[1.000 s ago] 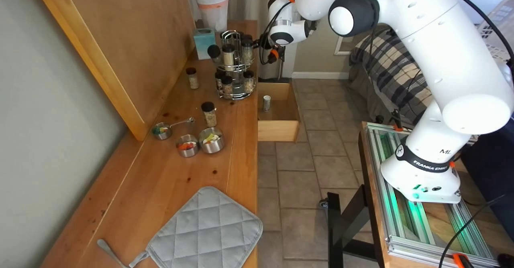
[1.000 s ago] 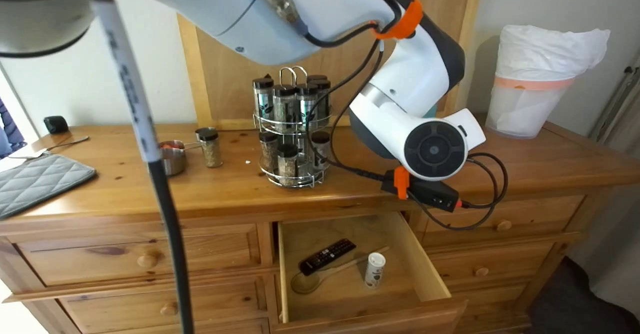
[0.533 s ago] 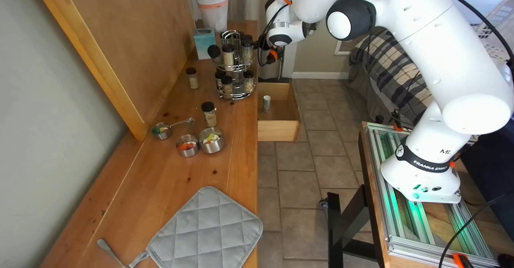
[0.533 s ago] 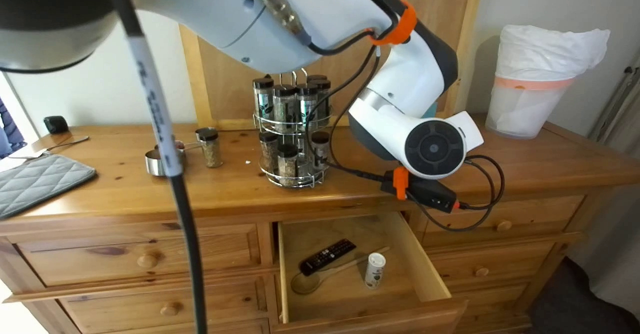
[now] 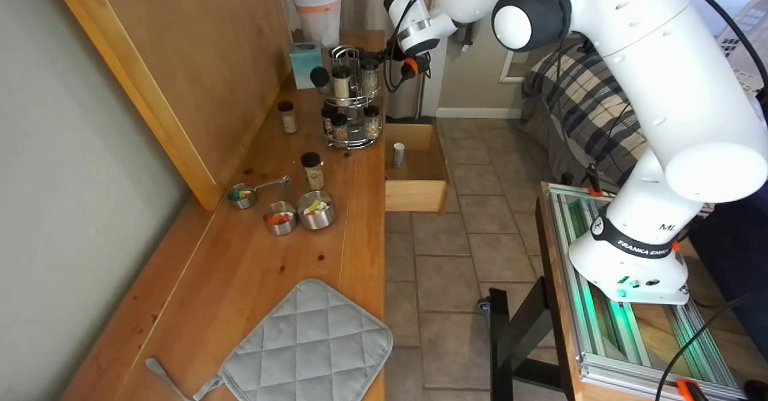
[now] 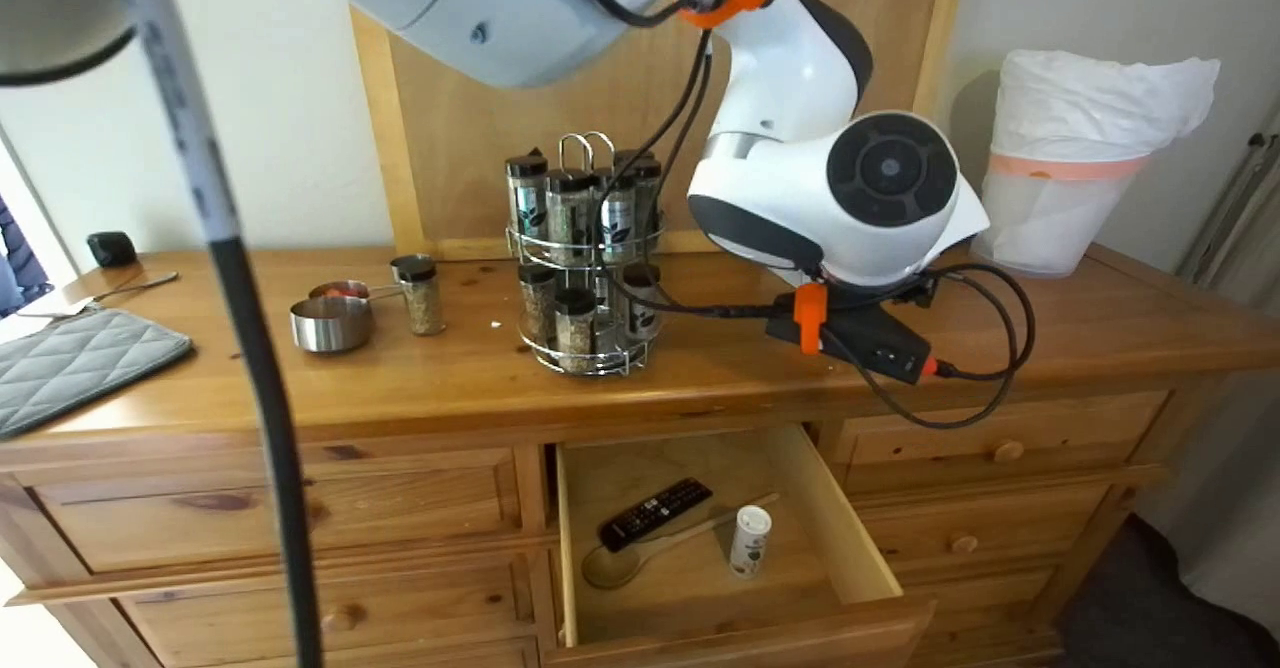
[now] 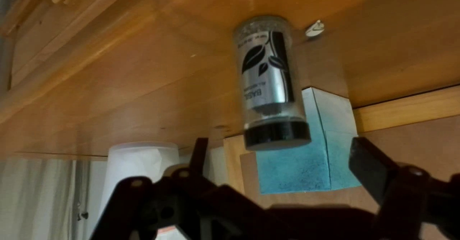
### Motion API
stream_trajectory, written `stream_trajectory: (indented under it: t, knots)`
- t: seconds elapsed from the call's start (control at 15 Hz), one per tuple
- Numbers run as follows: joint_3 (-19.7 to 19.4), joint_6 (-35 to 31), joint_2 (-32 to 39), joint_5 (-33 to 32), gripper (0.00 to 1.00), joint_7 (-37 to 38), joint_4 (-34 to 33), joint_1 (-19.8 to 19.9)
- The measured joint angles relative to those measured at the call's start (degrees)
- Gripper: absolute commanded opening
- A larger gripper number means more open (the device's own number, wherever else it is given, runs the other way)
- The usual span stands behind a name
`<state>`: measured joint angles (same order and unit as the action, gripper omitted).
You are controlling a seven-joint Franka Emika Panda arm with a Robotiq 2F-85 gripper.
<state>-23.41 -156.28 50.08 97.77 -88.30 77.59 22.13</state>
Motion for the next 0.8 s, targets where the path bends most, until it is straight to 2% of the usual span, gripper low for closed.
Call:
stream_trajectory:
  t: [0.2,0.4,0.53,0.8]
  knots:
    - [-1.03,-1.19,-4.64,-13.99,1.0,13.62,4.52,-1.29]
    - [-3.64,-1.18,-9.77,-27.8,1.0,25.64,9.17,-3.56]
    - [-8.73,0.62,-13.04,-36.35,1.0,32.96,12.23,-7.16]
    - [-22.72,11.17,-19.34,-54.46,1.0,44.41,16.89,-17.53]
